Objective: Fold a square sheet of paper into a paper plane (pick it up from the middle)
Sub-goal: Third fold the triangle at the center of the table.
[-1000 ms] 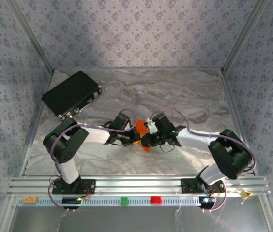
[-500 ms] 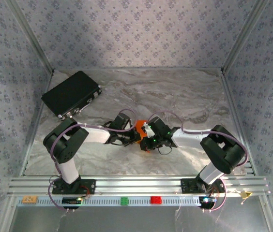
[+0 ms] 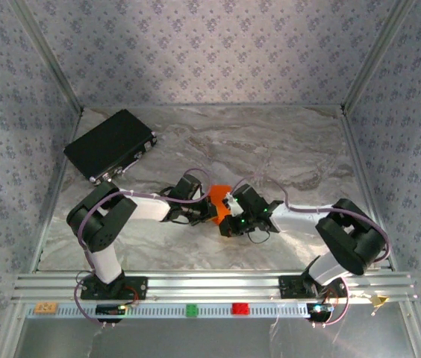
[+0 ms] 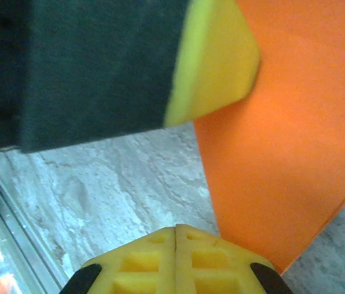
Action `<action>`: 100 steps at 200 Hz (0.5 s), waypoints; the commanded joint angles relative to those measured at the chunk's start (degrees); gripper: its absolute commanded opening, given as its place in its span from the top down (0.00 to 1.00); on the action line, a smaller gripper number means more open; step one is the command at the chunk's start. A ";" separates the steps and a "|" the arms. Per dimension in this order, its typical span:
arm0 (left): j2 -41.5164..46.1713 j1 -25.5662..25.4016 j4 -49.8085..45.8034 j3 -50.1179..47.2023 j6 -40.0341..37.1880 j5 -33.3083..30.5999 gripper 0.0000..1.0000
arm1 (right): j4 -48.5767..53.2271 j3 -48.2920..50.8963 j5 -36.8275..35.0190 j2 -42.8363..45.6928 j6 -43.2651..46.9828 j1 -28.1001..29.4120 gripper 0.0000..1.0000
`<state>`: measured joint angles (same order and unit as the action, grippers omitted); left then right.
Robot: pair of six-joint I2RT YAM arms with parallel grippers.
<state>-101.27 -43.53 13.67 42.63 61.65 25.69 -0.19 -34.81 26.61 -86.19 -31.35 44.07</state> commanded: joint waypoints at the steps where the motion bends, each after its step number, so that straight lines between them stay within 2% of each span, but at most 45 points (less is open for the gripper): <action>1: -1.29 -0.47 -4.69 0.33 -1.46 -1.77 1.00 | 1.87 -2.06 0.42 1.62 -1.14 -0.13 0.93; 64: -1.37 -0.46 -4.63 0.29 -1.44 -1.79 1.00 | -0.25 -6.54 -1.34 -5.51 -1.21 -0.30 0.92; 100: -1.47 -0.44 -4.53 0.21 -1.51 -1.82 1.00 | -1.27 -4.46 -1.49 -8.20 -1.72 -0.34 0.91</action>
<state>-101.27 -43.53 13.47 42.72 61.30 25.71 -1.08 -40.32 25.74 -92.88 -32.05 44.01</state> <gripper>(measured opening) 0.041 0.088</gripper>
